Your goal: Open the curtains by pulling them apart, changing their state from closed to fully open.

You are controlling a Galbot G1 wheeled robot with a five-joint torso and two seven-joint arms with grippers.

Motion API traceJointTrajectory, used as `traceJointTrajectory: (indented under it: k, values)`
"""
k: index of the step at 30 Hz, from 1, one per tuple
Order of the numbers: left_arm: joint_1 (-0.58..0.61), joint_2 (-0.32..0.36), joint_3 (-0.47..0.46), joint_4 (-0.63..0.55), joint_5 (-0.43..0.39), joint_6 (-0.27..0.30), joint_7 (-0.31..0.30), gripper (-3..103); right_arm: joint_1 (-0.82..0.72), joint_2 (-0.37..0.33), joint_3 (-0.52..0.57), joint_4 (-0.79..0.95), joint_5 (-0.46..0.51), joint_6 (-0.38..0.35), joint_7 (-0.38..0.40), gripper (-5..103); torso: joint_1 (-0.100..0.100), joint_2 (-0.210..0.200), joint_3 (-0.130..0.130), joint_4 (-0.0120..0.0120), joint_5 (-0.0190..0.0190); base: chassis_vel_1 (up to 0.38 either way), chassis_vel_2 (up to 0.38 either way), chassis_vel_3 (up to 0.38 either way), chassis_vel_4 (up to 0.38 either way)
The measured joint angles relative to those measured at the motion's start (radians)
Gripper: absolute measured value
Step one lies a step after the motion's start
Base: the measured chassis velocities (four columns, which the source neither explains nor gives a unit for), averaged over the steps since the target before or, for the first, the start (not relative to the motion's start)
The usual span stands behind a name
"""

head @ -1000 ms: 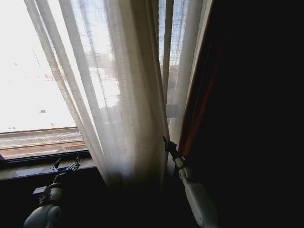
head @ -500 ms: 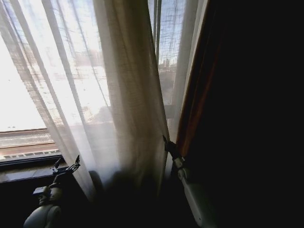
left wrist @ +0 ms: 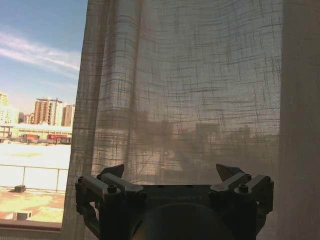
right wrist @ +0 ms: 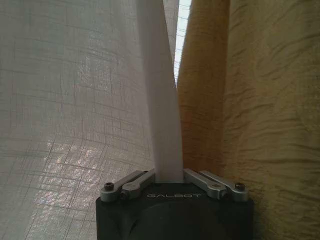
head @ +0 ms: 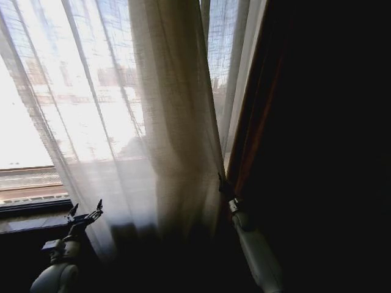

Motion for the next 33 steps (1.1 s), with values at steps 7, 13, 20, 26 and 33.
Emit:
traceJointTrajectory:
  k: [7,13,20,26,33]
  values:
    - [0.0,0.0,0.0,0.0,0.0,0.0,0.0,100,0.081,-0.015,0.065,-0.128,-0.037,0.022,0.079,0,0.0,0.0,0.0,0.0002,-0.0001,0.0,0.0,0.0,0.0]
    - [0.0,0.0,0.0,0.0,0.0,0.0,0.0,100,0.079,-0.026,0.072,-0.113,-0.032,0.019,0.099,0,0.0,0.0,0.0,-0.0001,0.0,0.0,0.0,0.0,0.0]
    - [0.0,0.0,0.0,0.0,0.0,0.0,0.0,100,-0.008,-0.038,0.022,0.031,0.043,-0.004,0.045,14,0.0,0.0,0.0,0.0003,-0.0003,0.0,0.0,0.0,0.0]
    - [0.0,0.0,0.0,0.0,0.0,0.0,0.0,100,-0.103,-0.065,-0.025,0.141,0.083,-0.022,0.021,36,0.0,0.0,0.0,0.0002,-0.0003,0.0,0.0,0.0,0.0]
    - [0.0,0.0,0.0,0.0,0.0,0.0,0.0,100,-0.198,-0.107,-0.06,0.257,0.121,-0.057,0.021,57,0.0,0.0,0.0,0.0001,-0.0001,0.0,0.0,0.0,0.0]
